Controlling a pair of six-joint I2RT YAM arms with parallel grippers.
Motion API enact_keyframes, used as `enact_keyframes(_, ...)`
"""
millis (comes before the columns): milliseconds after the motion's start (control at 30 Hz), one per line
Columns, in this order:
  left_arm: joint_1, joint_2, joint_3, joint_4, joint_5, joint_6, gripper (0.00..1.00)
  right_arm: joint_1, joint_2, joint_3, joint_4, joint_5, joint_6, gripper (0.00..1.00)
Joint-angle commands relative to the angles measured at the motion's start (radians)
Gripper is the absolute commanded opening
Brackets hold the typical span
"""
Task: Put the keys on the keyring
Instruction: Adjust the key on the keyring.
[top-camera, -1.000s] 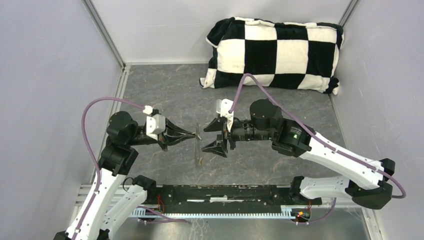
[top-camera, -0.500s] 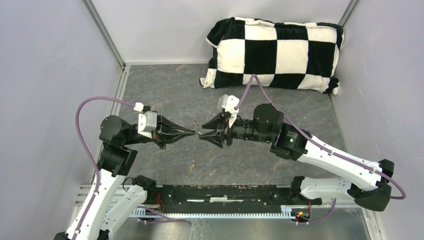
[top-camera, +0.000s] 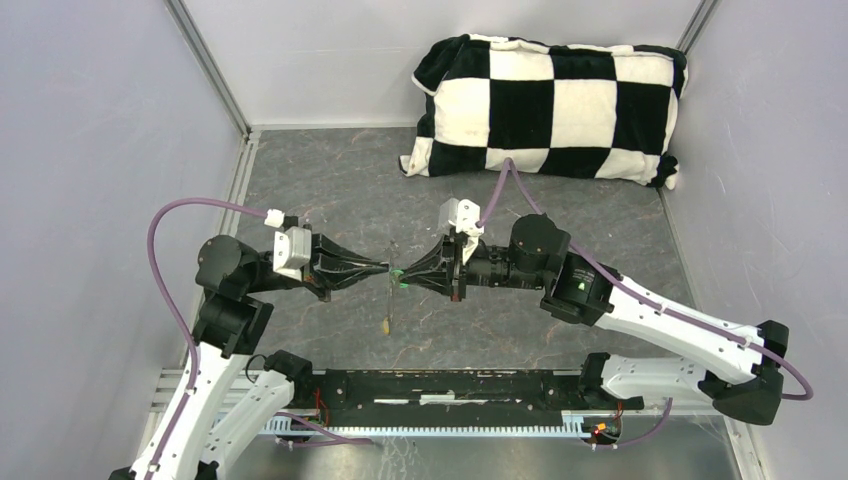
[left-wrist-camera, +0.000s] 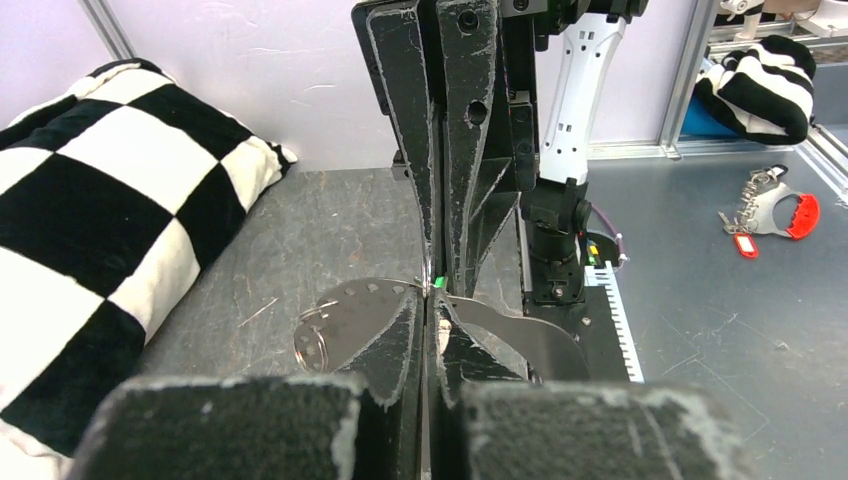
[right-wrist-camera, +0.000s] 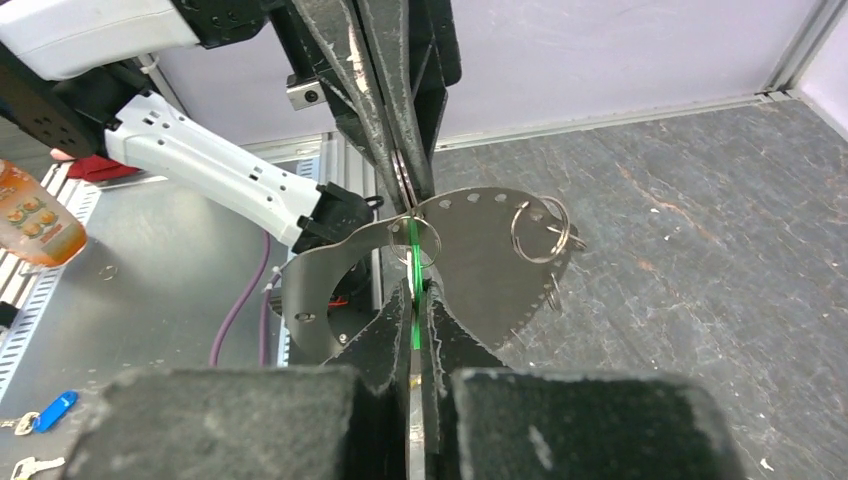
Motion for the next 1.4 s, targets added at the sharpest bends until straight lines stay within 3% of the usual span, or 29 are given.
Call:
enact_keyframes(0,-0.004,-0.013,0.025,0.071,-0.044,-0.022,0.02,-0.002,-0.031,-0.039,0.007,-0.051,0.027,0.01)
enact_keyframes(67,-0.005,-0.011,0.025,0.073,-0.041,-0.027,0.02,-0.001,-0.026,-0.028,-0.013,-0.065,0.025,0.04)
enact_keyframes(167,-0.005,-0.007,0.02,0.065,-0.015,-0.028,0.02,-0.001,-0.015,0.024,-0.064,-0.063,-0.003,0.28)
enact_keyframes(267,-0.005,-0.006,0.014,0.042,0.026,-0.015,0.02,-0.003,-0.002,0.125,-0.12,-0.055,-0.049,0.43)
enact_keyframes(400,-0.005,-0.008,0.014,0.022,0.061,-0.008,0.02,-0.009,-0.006,0.199,-0.118,-0.067,-0.088,0.51)
enact_keyframes(833,-0.005,-0.01,0.037,0.001,0.088,0.005,0.02,-0.023,0.076,0.208,-0.046,-0.211,-0.061,0.38)
enact_keyframes(1033,-0.006,-0.013,0.038,-0.003,0.089,0.012,0.02,-0.025,0.094,0.209,-0.036,-0.222,-0.052,0.27)
enact_keyframes(1200,-0.006,-0.012,0.041,-0.004,0.089,0.016,0.02,-0.025,0.114,0.216,-0.073,-0.222,-0.063,0.1)
enact_keyframes(1367,-0.006,-0.012,0.045,-0.004,0.088,0.019,0.02,-0.027,0.123,0.224,-0.113,-0.209,-0.081,0.07)
